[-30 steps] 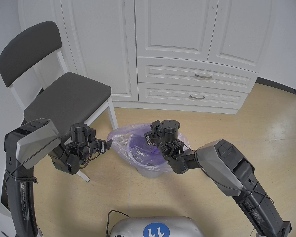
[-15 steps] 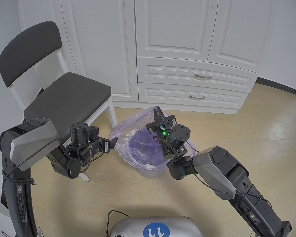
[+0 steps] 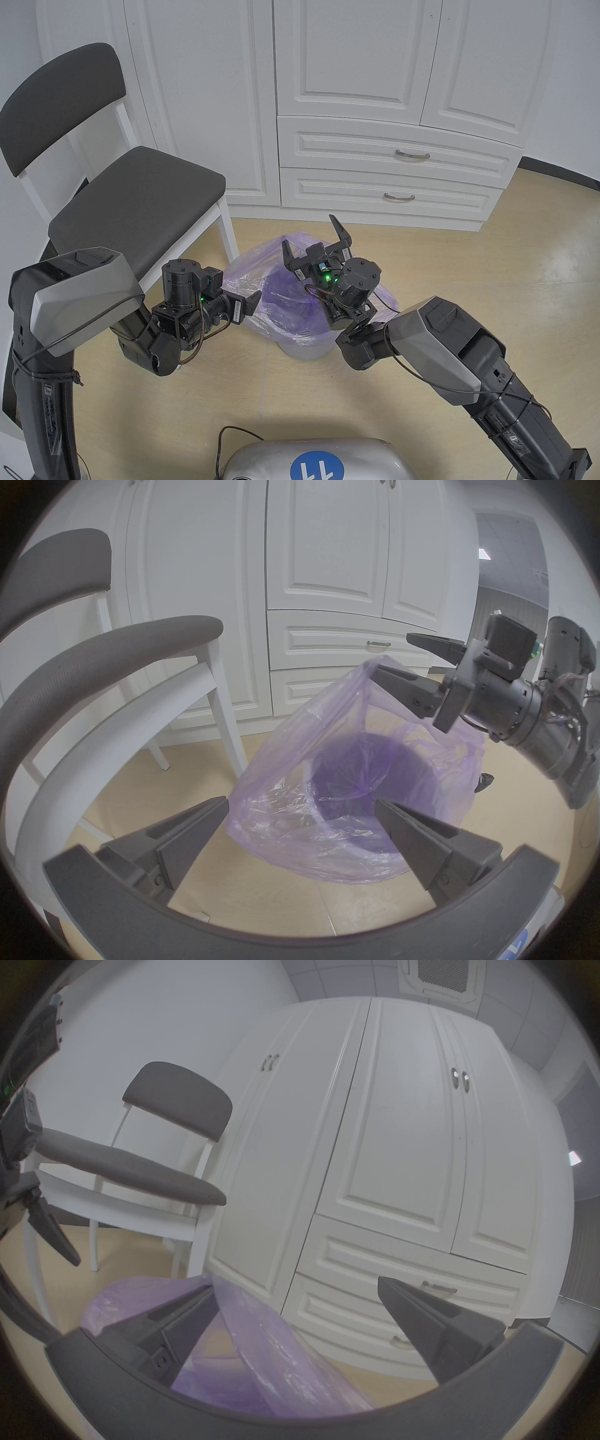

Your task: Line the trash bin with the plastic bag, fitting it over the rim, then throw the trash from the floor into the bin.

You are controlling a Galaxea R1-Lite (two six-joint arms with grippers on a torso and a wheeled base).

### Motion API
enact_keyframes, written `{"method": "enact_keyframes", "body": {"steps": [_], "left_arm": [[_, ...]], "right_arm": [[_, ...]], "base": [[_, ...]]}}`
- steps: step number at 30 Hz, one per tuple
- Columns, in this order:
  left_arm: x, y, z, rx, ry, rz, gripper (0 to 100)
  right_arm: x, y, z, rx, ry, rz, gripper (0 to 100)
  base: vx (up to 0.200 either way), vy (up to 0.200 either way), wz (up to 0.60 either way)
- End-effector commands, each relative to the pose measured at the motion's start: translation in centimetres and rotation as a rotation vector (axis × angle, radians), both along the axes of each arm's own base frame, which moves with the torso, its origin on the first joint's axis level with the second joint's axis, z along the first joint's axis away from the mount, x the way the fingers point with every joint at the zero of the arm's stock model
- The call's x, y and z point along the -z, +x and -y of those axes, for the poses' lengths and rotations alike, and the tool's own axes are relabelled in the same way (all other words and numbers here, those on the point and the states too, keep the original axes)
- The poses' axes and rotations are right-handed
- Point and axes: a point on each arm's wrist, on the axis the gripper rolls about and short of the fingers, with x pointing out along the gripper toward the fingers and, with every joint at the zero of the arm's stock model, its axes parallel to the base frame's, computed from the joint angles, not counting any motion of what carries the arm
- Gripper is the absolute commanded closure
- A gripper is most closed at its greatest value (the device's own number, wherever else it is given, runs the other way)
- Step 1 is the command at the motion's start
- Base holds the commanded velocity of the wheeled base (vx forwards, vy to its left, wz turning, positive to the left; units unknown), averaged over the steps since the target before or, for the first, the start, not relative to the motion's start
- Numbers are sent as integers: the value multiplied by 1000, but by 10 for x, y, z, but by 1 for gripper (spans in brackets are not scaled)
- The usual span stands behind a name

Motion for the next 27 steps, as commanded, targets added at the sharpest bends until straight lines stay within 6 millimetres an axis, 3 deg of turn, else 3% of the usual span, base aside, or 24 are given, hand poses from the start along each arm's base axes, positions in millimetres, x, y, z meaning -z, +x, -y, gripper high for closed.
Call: {"method": "enact_keyframes", "body": {"steps": [1,5,8,13,16,22,26,27], "left_arm": [[32,22,10,-7,2,-14,0],[40,35,10,-31,-41,-8,0],[39,38,12,-34,-63,-6,0],[49,66,24,-57,-87,15,0],[54,81,27,-121,-81,38,0],[48,97,35,-201,-189,88,0],[37,103,38,-220,-239,128,0],[36,105,42,-219,-264,135,0]], "right_arm": [[-28,-47,29,-42,-73,-409,0],[-42,-71,39,-59,31,-693,0],[-46,-72,41,-58,75,-716,0],[-54,-77,54,-39,140,-723,0],[-40,-100,70,11,77,-790,0],[-7,-107,87,123,34,-817,0],[27,-110,85,115,45,-799,0],[47,-108,82,119,62,-768,0]], "base": [[0,0,0],[0,0,0],[0,0,0],[0,0,0],[0,0,0],[0,0,0],[0,0,0],[0,0,0]]}}
